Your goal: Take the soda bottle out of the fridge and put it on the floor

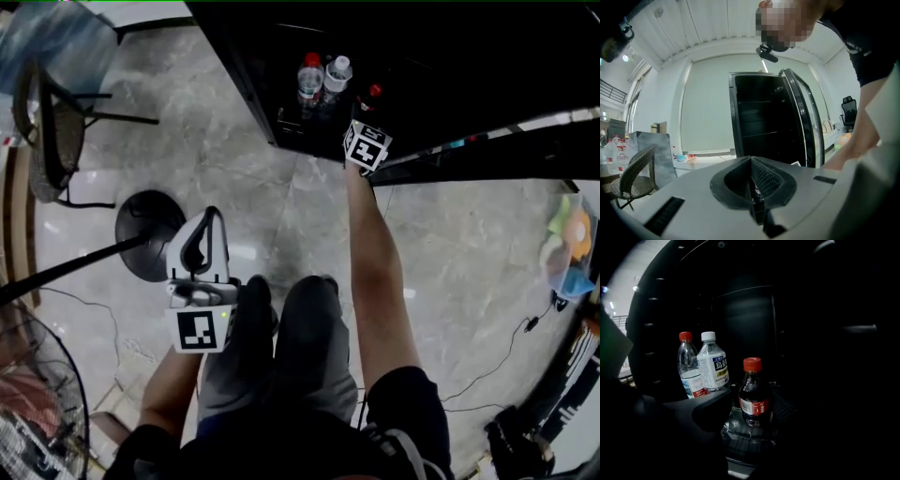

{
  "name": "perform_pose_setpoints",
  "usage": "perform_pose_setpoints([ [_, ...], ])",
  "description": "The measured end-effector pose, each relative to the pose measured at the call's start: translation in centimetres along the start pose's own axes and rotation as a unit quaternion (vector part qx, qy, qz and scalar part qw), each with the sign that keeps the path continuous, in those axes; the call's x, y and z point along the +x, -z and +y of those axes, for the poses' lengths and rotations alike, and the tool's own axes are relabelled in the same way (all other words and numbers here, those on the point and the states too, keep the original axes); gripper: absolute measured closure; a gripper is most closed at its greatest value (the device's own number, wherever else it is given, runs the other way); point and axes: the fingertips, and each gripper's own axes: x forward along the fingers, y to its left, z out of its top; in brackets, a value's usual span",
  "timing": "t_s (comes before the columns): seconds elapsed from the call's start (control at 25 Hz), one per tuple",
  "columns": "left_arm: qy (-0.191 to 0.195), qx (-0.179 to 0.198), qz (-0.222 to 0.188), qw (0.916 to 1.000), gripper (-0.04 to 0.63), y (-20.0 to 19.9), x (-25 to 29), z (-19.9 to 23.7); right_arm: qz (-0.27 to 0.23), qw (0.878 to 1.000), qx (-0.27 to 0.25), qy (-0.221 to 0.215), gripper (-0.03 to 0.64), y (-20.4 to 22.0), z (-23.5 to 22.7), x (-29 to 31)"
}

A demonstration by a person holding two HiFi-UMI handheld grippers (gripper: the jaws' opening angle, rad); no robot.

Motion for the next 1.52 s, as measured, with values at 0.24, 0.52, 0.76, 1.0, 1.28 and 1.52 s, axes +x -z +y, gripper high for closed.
perform_pose_setpoints([
  [0.24, 0.001, 0.004, -0.005, 1.0, 0.571, 1.3, 0.6, -0.2, -0.007, 1.0, -0.001, -0.007, 0.341, 0.3, -0.3, 2.1],
  [0.52, -0.001, 0.006, -0.005, 1.0, 0.571, 2.4, 0.6, 0.1, -0.013, 1.0, 0.003, 0.005, 0.336, 0.8, -0.5, 3.4],
  [0.76, -0.002, 0.008, -0.007, 0.9999, 0.571, 3.1, 0.7, 0.3, -0.029, 1.0, -0.002, 0.003, 0.33, 0.4, -0.6, 3.8],
  [1.0, -0.001, 0.006, -0.007, 1.0, 0.571, 3.6, 0.8, 0.8, -0.03, 1.0, -0.007, 0.003, 0.336, 0.5, -0.4, 3.3],
  [1.28, 0.004, 0.009, -0.003, 0.9999, 0.571, 4.2, 1.0, 1.2, -0.035, 0.999, -0.019, -0.017, 0.336, 0.9, 0.6, 1.5],
  [1.52, 0.012, 0.012, 0.001, 0.9999, 0.571, 5.0, 1.9, 0.9, -0.056, 0.996, -0.041, -0.06, 0.334, 0.7, 2.0, -2.4],
])
